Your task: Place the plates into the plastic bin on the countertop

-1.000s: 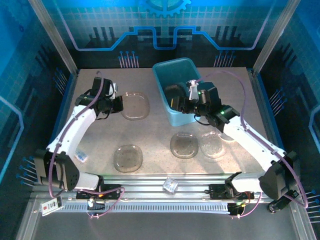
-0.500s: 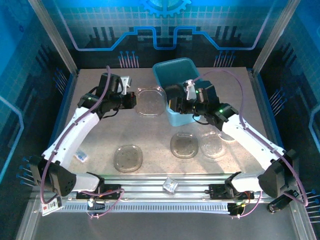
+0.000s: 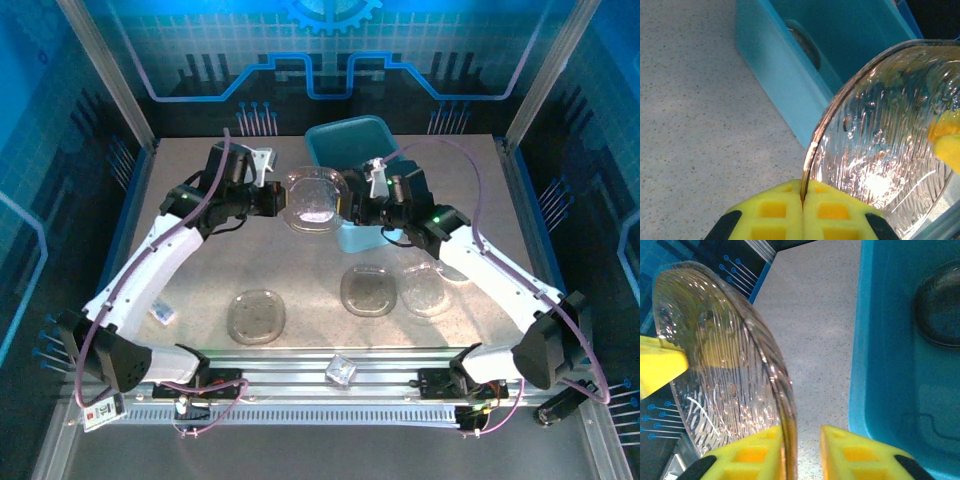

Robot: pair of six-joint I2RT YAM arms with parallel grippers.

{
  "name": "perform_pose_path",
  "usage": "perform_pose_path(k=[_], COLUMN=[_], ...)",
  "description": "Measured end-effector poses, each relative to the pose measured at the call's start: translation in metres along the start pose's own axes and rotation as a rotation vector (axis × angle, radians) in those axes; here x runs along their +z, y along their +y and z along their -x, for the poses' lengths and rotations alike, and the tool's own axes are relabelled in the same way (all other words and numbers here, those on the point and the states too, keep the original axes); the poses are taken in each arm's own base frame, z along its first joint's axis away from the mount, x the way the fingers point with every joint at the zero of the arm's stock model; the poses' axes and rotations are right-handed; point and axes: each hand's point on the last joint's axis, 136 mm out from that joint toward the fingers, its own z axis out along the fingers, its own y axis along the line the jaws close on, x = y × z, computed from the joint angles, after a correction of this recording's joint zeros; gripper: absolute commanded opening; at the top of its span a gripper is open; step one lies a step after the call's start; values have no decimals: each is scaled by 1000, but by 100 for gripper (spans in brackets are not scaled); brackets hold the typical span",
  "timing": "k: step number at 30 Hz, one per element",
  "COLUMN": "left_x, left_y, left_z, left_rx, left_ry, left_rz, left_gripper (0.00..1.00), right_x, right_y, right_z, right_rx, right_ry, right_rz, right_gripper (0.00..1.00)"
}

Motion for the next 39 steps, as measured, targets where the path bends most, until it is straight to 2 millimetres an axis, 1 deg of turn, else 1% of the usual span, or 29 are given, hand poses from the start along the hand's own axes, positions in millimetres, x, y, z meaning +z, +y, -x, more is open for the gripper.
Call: perform_pose_path(k=[4,5,7,10,14,17,18,22,23,25,26,29,33,35,37,39], left_x=[4,5,6,6,6,6,6,3,3,2,1,-8,-36,-50,-59,-60], left_y=[-2,-2,0,0,-1,-1,-1,-1,0,5,8,15,27,38,52,63], left_z=[-1,0,0,0,0,1,2,7,8,10,12,20,29,32,33,33], left_rx=[7,8,10,13,17,19,22,30,31,29,23,7,-51,-102,-158,-196], left_ry=[11,11,15,20,22,22,19,1,-3,-15,-25,-79,-197,-257,-301,-315], left_rz=[1,6,18,26,30,31,31,41,50,78,96,141,171,189,207,227], left_gripper=[5,5,5,7,13,24,31,66,71,85,88,93,95,95,95,95], right_x=[0,1,1,2,2,2,2,3,2,1,0,-3,-5,-5,-3,4], right_y=[0,-1,-2,-3,-3,-5,-5,-10,-10,-12,-13,-17,-25,-36,-55,-69], right_z=[1,0,-1,-1,-1,-1,-2,-5,-6,-6,-5,4,26,37,41,42], right_rx=[7,10,14,14,14,15,15,21,22,33,46,89,209,315,437,531], right_ry=[-6,-5,-4,-6,-9,-10,-9,-5,-5,-13,-20,-65,-177,-253,-312,-350], right_rz=[-1,-3,-8,-14,-18,-23,-25,-37,-38,-50,-56,-81,-97,-99,-127,-150], right_gripper=[13,5,1,0,0,0,0,0,0,0,0,0,0,0,0,0])
